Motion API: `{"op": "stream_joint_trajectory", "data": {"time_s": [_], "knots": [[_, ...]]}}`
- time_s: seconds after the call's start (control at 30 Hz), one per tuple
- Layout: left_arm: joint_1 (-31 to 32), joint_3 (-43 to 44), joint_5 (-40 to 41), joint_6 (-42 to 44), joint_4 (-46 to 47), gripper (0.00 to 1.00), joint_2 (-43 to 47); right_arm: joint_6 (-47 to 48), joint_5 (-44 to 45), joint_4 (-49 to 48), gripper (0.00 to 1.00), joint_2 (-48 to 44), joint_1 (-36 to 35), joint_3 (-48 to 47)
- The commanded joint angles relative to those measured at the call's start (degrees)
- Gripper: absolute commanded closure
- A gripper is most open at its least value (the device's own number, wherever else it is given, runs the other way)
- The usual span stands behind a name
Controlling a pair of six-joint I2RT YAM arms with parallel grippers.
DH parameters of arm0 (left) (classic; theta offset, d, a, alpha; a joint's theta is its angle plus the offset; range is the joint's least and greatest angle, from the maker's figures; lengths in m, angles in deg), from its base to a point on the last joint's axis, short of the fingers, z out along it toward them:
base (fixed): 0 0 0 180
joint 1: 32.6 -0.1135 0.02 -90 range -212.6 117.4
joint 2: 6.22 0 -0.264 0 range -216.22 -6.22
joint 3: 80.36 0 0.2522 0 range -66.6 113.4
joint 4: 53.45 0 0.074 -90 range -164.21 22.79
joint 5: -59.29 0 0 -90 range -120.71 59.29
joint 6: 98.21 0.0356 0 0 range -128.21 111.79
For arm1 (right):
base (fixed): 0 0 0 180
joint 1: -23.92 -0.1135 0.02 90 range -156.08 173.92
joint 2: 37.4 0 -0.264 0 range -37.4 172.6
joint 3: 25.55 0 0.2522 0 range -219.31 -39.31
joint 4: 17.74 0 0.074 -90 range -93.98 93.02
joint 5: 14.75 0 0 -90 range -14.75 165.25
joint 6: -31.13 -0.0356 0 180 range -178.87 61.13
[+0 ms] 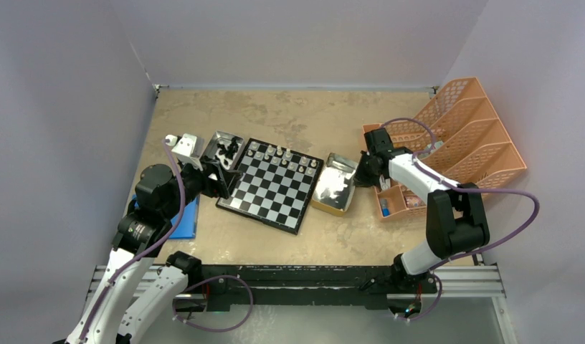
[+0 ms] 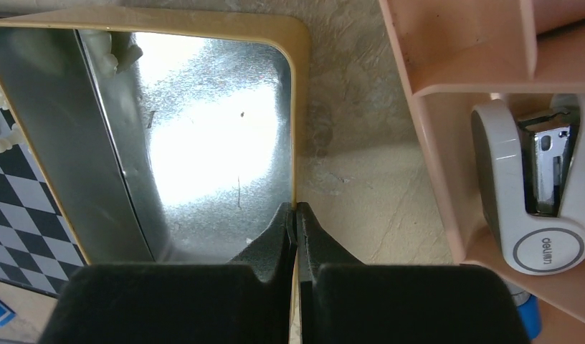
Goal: Set up the chess pieces on the board
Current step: Place the storage box at the center of the board.
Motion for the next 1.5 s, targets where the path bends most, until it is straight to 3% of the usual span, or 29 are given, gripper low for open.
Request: {"op": "stream_joint_trajectory", "data": {"time_s": [0.0,0.37,1.47], "knots": [[0.2,0.1,-0.5,-0.2,2.7,0.22,0.0,-2.0,0.7,1.0,1.00,-0.4,-0.7,-0.5],[0.2,0.0,-0.2,-0.1,2.6,0.22,0.1,-1.8,1.9,1.7,0.92,-1.2,-0.7,-0.3],[0.2,-0.1,0.2,0.0,2.6,0.22,-0.6,0.1,-2.5,-0.2,0.90,-3.3,-2.0,1.3]]}}
